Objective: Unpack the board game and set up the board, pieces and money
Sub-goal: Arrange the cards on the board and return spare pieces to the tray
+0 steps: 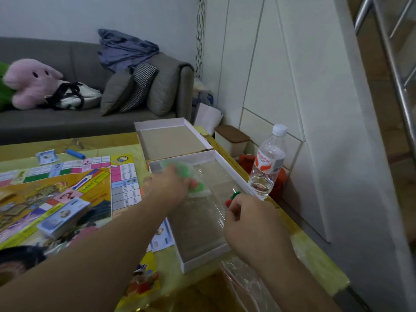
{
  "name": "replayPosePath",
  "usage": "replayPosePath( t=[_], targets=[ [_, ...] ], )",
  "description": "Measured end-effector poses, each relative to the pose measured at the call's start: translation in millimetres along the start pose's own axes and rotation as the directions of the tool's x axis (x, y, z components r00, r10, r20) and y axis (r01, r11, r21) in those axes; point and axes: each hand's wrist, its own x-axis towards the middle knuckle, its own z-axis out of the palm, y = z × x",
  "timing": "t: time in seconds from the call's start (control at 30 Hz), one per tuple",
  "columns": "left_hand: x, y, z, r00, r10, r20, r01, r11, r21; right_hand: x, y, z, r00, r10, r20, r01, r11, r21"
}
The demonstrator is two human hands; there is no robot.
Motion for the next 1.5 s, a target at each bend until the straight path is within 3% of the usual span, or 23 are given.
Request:
replayPosePath(
  t=[0.13, 0.3, 0.43, 0.53, 0.6, 0.67, 0.77, 0.83, 0.9, 1.0, 1.17, 1.33, 1.5],
  targets=[
    [12.9, -2.0, 2.1, 0.999, 0.043, -0.025, -0.045, 0.998, -0.050, 6.6, 8.2, -0.4, 1.000, 0.012, -0.021, -0.012, 1.000, 0.010],
    [-15.8, 9.5, -30.5, 0.966, -0.035, -0.257, -0.081, 0.901, -0.426, 13.6, 23.4, -6.5, 0.994, 0.057, -0.088, -0.048, 0.994, 0.103],
    [-74.4, 22.1, -47.2, 0.937, 0.117, -0.329, -0.235, 0.909, -0.345, 14.2, 33.7, -16.2, 0.985, 0.098, -0.146, -0.069, 0.980, 0.189],
    [-116.6, 20.6, -33.5, 0.960, 0.248, -0.131, -0.261, 0.961, -0.093, 9.5, 32.9, -18.5, 0.984, 0.098, -0.147, -0.066, 0.976, 0.206],
    [-134.2, 18.9, -21.0, 0.961, 0.269, 0.067, -0.276, 0.946, 0.168, 5.6, 29.8, -18.8, 0.985, 0.090, -0.145, -0.062, 0.980, 0.188],
    [-138.3, 18.5, -16.6, 0.964, 0.239, 0.117, -0.263, 0.918, 0.297, 2.1, 27.5, -19.5, 0.986, 0.079, -0.145, -0.053, 0.983, 0.177],
    [-130.9, 24.6, -17.4, 0.954, 0.289, 0.078, -0.299, 0.940, 0.167, -2.8, 27.6, -21.5, 0.987, 0.069, -0.146, -0.040, 0.980, 0.193],
    [-123.0, 30.1, -7.6, 0.940, 0.292, 0.174, -0.308, 0.948, 0.074, -5.1, 27.5, -21.8, 0.987, 0.062, -0.147, -0.031, 0.978, 0.206],
    [-117.7, 32.2, 9.1, 0.923, 0.224, 0.312, -0.279, 0.950, 0.142, -5.6, 26.3, -20.8, 0.988, 0.059, -0.145, -0.027, 0.977, 0.213],
    [-113.1, 30.1, 29.7, 0.915, 0.174, 0.364, -0.270, 0.934, 0.234, -5.7, 23.4, -18.5, 0.990, 0.049, -0.130, -0.020, 0.976, 0.219],
    [-104.5, 29.0, 29.9, 0.923, 0.231, 0.306, -0.297, 0.936, 0.189, -2.5, 22.8, -15.3, 0.993, 0.038, -0.112, -0.011, 0.972, 0.234],
    [-104.0, 33.8, 33.2, 0.959, 0.256, 0.122, -0.272, 0.953, 0.132, -1.1, 22.4, -16.0, 0.995, 0.036, -0.097, -0.012, 0.971, 0.238],
    [-105.1, 34.8, 37.1, 0.941, 0.333, -0.059, -0.327, 0.940, 0.098, -0.4, 22.3, -16.4, 0.994, 0.030, -0.103, -0.004, 0.970, 0.243]
  ],
)
